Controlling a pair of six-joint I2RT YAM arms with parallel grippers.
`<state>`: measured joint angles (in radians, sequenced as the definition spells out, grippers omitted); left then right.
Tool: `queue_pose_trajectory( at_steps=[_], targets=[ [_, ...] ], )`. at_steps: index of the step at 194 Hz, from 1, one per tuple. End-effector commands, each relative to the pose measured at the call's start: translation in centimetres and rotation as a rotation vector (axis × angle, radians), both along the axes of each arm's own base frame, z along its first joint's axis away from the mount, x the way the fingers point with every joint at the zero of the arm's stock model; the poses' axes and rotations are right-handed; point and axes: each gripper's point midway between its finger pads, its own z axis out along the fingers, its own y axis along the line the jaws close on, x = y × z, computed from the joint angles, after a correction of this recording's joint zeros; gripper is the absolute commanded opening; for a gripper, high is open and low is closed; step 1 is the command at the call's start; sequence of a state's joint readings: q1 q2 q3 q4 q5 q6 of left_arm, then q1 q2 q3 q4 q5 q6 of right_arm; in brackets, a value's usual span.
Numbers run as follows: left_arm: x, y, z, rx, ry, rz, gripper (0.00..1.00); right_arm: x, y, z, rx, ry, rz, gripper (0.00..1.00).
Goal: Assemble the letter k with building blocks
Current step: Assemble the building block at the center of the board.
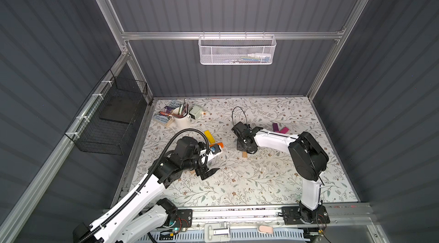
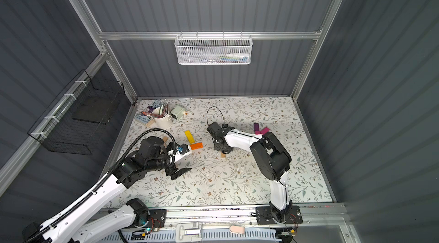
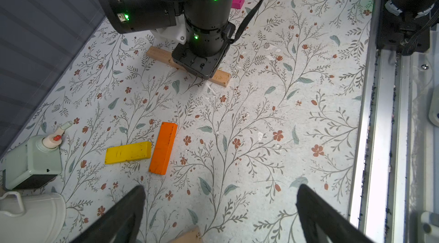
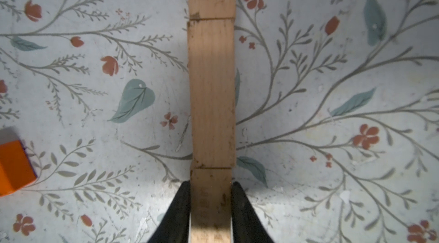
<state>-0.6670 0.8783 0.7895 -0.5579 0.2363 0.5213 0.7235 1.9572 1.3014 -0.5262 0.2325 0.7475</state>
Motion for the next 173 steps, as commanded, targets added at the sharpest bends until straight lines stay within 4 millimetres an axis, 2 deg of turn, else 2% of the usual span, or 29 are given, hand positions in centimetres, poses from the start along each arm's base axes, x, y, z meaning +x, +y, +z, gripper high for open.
queue_pose_trajectory(
  at_steps=[1,71,173],
  targets=[
    [-0.16,0.08,-0.37,0.018,0.011,-0.007,1.0,0.08,-0.16,-0.27,-0.04,0.006,0.014,0.3],
    [-0.12,0.08,-0.37,0.021,0.01,-0.008,1.0,0.13,-0.37,-0.5,-0.055,0.015,0.018,0.33],
    [-0.15,0.18,-0.34,0.021,0.003,-0.007,1.0,0.13,-0.32,-0.46,-0.049,0.018,0.016,0.33]
  ],
)
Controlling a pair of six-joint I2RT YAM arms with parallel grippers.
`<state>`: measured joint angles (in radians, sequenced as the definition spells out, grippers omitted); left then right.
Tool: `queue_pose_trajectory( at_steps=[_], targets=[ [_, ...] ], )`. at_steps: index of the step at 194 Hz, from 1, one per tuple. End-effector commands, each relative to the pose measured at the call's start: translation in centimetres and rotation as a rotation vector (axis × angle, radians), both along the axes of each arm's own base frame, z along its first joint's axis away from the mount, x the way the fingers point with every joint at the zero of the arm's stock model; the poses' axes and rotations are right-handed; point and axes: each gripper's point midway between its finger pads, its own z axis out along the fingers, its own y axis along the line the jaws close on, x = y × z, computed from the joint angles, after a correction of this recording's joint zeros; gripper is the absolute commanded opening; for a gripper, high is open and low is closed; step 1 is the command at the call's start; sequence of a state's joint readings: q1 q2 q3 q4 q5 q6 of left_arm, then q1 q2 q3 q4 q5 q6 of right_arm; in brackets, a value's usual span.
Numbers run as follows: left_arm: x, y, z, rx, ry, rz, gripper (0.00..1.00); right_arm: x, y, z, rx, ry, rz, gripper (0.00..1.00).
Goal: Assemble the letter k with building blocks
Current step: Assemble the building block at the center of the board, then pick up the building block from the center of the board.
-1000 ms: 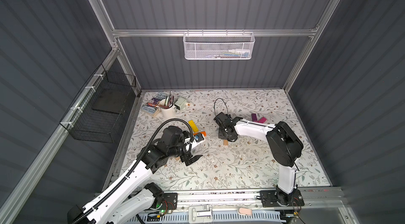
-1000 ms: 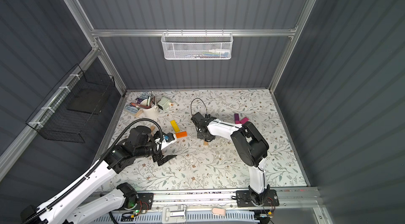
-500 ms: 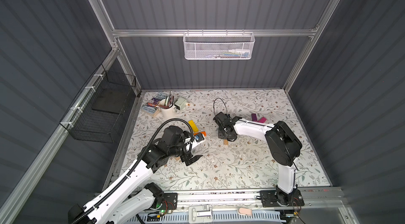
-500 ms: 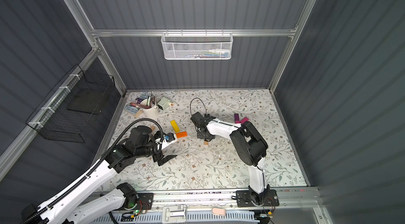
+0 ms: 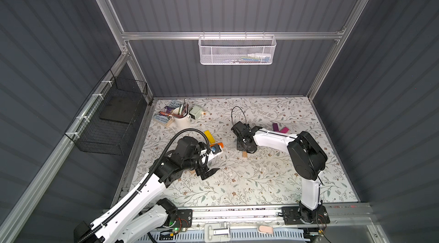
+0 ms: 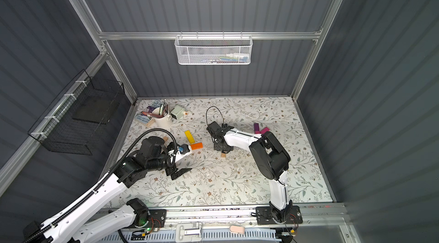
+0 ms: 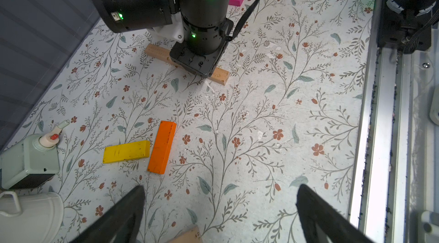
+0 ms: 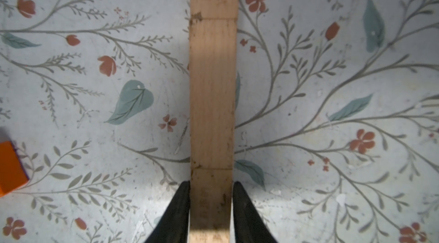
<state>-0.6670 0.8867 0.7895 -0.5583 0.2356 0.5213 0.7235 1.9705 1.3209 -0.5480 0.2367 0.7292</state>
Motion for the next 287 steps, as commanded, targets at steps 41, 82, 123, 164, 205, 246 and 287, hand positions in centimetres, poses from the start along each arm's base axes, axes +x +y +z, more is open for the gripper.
queue_pose_trajectory(
  at_steps=[41,82,123,164,205,246,287],
  targets=[
    [-0.2,0.2,-0.1,0.017,-0.004,-0.006,1.0,0.1,-0.2,-0.3,-0.024,0.009,0.003,0.33],
    [0.1,0.4,-0.3,0.022,-0.003,0.015,1.0,0.1,0.0,0.5,-0.01,0.0,0.004,0.39],
    [2.8,1.2,-0.3,0.012,-0.003,0.205,1.0,0.0,0.3,4.0,0.053,-0.044,0.006,0.45],
    [8.1,4.0,0.8,-0.067,0.046,0.697,0.92,-0.5,-1.8,11.9,0.131,-0.241,-0.014,0.66],
    [11.1,5.2,-1.5,-0.108,0.182,1.065,0.77,-2.1,-4.6,19.9,0.227,-0.507,0.038,0.95],
    [14.1,5.0,-5.7,-0.092,0.316,1.299,0.66,-4.1,-5.8,24.5,0.338,-0.682,0.106,0.99],
    [17.3,3.8,-9.3,0.01,0.378,1.363,0.66,-4.8,-6.1,24.5,0.353,-0.7,0.129,0.99]
  ],
)
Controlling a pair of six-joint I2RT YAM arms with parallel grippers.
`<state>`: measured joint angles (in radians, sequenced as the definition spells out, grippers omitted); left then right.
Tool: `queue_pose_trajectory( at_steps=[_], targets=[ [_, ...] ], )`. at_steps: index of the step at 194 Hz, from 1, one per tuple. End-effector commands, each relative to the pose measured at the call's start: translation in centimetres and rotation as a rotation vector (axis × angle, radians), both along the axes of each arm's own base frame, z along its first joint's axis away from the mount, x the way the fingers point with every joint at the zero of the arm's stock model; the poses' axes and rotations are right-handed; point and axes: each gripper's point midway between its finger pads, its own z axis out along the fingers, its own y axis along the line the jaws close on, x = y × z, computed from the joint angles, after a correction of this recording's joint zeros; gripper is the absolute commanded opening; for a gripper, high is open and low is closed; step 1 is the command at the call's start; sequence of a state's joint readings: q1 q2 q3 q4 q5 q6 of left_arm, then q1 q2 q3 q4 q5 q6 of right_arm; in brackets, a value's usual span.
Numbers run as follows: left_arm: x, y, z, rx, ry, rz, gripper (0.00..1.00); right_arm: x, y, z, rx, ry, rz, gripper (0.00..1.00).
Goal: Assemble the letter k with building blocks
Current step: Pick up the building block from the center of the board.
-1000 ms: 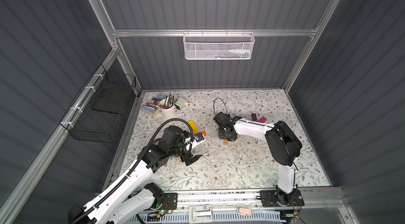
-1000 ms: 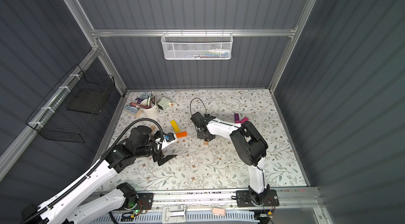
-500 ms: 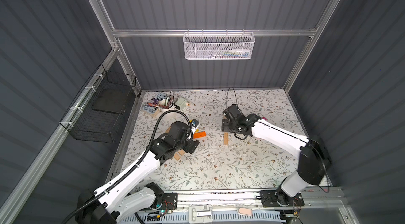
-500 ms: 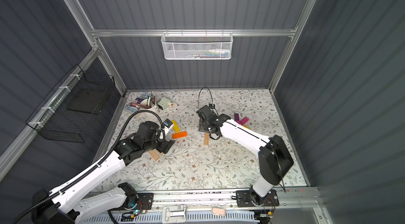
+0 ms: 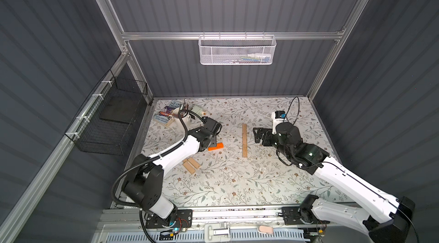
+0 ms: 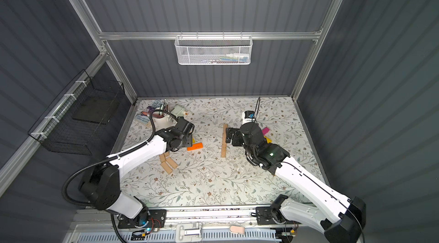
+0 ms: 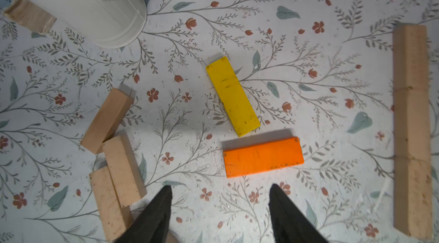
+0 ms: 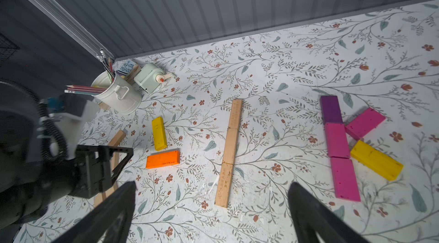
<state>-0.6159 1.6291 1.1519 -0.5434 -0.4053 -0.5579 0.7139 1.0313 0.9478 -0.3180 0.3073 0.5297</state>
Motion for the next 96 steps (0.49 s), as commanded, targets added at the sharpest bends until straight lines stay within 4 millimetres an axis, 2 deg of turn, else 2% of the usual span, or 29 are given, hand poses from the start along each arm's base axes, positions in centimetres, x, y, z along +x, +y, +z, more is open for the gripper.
queue_pose_trajectory(
  at_steps=[1,26,50,77,96],
  targets=[
    [1.3,0.2,-0.9,0.004,0.037,0.086,0.66,0.1,0.3,0.2,-0.006,-0.029,0.027,0.99],
    [2.7,0.4,-3.7,-0.01,0.098,0.11,0.64,0.0,0.5,-0.4,-0.024,-0.007,0.045,0.99],
    [3.8,0.3,-5.6,-0.037,0.139,0.09,0.62,-0.1,0.4,-0.8,-0.054,0.005,0.052,0.99],
    [4.8,-0.1,-7.1,-0.059,0.166,0.06,0.61,-0.2,0.3,-0.7,-0.066,0.004,0.058,0.99],
    [5.3,-0.3,-7.3,-0.081,0.162,0.05,0.6,-0.3,0.3,-0.8,-0.068,0.006,0.059,0.99]
  ],
)
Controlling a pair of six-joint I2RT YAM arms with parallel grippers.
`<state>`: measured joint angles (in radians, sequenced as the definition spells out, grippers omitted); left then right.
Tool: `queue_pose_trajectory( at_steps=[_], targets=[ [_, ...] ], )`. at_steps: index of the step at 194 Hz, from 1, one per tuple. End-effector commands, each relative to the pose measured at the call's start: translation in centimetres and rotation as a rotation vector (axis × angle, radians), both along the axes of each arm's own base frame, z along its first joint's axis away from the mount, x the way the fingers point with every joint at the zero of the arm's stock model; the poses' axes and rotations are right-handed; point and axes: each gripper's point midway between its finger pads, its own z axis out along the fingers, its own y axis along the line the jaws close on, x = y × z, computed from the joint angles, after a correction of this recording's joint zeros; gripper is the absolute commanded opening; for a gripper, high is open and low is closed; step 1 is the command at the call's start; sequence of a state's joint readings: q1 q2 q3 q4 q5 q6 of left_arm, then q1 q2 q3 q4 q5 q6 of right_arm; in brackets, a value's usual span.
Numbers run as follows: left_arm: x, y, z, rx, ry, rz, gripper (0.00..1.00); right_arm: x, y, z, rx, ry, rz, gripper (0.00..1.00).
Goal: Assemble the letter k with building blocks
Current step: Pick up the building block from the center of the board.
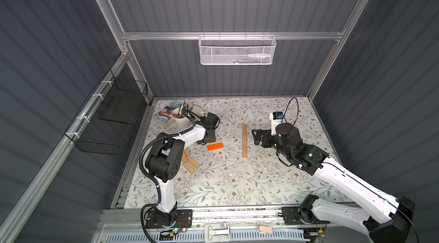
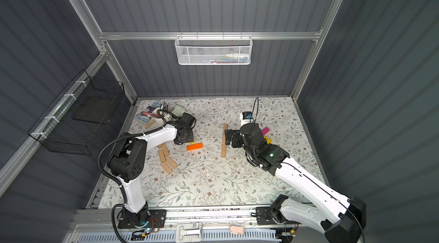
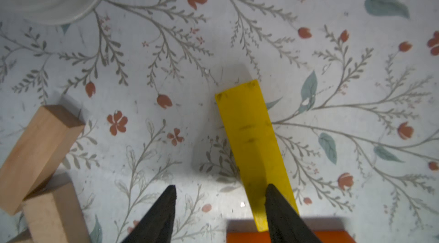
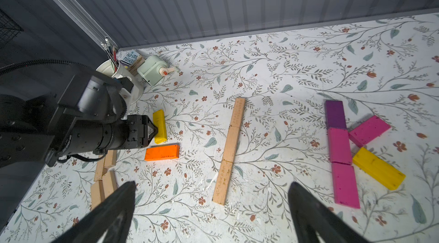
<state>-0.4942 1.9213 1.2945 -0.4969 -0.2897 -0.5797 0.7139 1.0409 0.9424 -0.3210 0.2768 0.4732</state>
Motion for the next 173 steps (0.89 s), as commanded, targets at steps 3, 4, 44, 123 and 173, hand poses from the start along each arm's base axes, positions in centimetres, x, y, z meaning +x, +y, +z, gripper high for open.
queue_pose_trajectory(
  at_steps=[3,4,44,123,173],
  targets=[
    [0.5,-1.0,-0.7,-0.041,0.016,-0.045,0.6,-0.1,-0.2,-0.1,-0.022,0.001,0.008,0.99],
    [0.5,-1.1,-0.7,-0.042,0.015,-0.046,0.6,-0.1,-0.2,-0.1,-0.021,0.001,0.008,0.99],
    [0.9,-1.5,-0.5,-0.067,0.002,-0.053,0.6,0.1,0.0,-0.1,-0.028,0.005,0.016,0.99],
    [1.5,-1.6,-1.4,-0.052,0.033,-0.032,0.47,0.0,0.0,-0.1,-0.031,0.02,0.017,0.99],
    [0.9,-1.8,0.0,-0.083,0.014,-0.051,0.22,0.1,-0.6,0.0,-0.032,0.019,-0.019,0.99]
  ],
)
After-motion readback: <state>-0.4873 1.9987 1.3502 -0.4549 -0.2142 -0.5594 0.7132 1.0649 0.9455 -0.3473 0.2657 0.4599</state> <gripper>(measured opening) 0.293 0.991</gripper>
